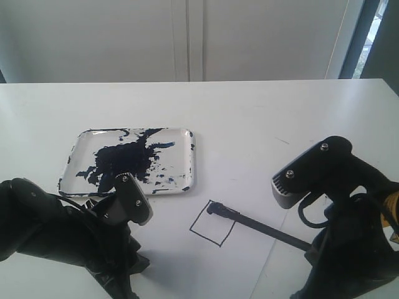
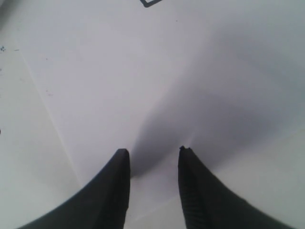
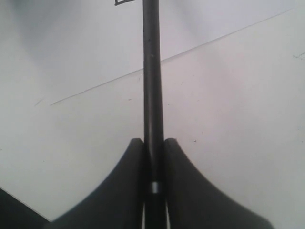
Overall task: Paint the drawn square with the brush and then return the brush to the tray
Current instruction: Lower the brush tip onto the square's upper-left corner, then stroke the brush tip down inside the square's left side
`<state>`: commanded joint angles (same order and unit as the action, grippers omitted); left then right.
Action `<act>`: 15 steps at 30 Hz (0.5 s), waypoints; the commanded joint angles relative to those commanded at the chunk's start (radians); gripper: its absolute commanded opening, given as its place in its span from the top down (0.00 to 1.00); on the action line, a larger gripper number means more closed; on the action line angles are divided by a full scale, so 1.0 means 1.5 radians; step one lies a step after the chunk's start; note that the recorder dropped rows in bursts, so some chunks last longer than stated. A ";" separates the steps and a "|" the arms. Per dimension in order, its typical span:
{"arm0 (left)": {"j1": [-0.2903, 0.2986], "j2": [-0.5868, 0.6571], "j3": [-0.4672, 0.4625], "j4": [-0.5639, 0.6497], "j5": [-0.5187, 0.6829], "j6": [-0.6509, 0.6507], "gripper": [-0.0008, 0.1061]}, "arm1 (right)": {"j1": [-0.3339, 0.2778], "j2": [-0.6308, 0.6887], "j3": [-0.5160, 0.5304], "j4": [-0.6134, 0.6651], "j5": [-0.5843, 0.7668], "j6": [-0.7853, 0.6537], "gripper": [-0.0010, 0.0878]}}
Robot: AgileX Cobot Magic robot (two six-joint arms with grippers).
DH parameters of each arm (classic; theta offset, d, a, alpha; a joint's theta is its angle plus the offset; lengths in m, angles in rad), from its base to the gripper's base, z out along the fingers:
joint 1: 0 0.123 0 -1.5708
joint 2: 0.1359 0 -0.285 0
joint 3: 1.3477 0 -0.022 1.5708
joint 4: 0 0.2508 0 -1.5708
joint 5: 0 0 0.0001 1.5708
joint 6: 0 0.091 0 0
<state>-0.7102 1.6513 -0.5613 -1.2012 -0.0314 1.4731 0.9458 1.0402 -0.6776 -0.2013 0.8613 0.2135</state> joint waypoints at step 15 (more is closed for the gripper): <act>0.000 0.000 0.000 0.000 0.000 0.000 0.61 | 0.000 0.000 0.000 -0.004 -0.002 0.005 0.99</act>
<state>-0.7102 1.6513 -0.5613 -1.2012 -0.0314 1.4731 0.9458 1.0402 -0.6776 -0.2075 0.8588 0.2214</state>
